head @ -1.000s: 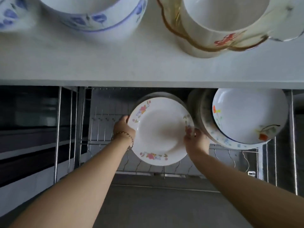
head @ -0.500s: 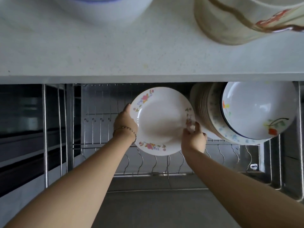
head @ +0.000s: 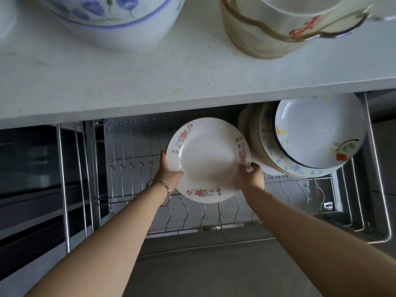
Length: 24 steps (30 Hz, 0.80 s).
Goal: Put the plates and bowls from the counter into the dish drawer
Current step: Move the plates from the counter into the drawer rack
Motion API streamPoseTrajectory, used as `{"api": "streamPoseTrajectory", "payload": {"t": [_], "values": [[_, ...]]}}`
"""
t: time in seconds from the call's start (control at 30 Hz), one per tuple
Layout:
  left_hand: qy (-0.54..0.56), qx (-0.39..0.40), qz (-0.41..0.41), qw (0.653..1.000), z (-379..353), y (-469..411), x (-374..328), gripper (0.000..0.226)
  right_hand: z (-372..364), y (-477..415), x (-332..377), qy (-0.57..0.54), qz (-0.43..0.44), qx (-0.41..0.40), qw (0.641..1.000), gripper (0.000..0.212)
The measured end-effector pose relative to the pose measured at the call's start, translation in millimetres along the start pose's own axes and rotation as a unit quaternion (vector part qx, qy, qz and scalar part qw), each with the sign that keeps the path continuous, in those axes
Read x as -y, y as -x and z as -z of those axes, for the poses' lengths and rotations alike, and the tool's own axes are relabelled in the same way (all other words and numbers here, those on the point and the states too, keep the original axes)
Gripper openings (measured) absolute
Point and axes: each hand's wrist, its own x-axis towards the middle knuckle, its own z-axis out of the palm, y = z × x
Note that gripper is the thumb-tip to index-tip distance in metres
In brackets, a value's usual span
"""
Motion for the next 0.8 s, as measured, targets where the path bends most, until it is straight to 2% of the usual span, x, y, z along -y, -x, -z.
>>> {"api": "streamPoseTrajectory", "payload": {"t": [0.1,0.17,0.23,0.33,0.43,0.63,0.73,0.8], "values": [[-0.093,-0.031,0.030,0.995,4,24,-9,0.060,23,10,5,0.076,-0.025,0.063,0.995,0.052],[-0.167,-0.044,0.015,0.985,5,47,-22,0.052,48,21,12,0.119,-0.020,0.129,0.984,0.039],[-0.227,-0.011,-0.023,0.974,0,78,-45,0.047,83,33,20,0.165,-0.007,0.176,0.970,0.022],[-0.271,0.045,-0.078,0.958,-22,127,-90,0.038,146,49,30,0.233,0.059,0.213,0.947,0.032],[-0.283,0.064,-0.142,0.946,-58,174,-143,0.032,222,63,40,0.269,0.107,0.197,0.937,0.037],[-0.290,0.061,-0.227,0.927,-162,249,-249,0.035,391,47,56,0.297,0.244,0.088,0.919,0.036],[-0.262,0.035,-0.249,0.932,-216,279,-296,0.031,472,24,65,0.288,0.289,0.066,0.911,0.037],[-0.207,0.034,-0.245,0.947,-249,297,-324,0.025,521,12,71,0.313,0.315,0.059,0.894,0.036]]}}
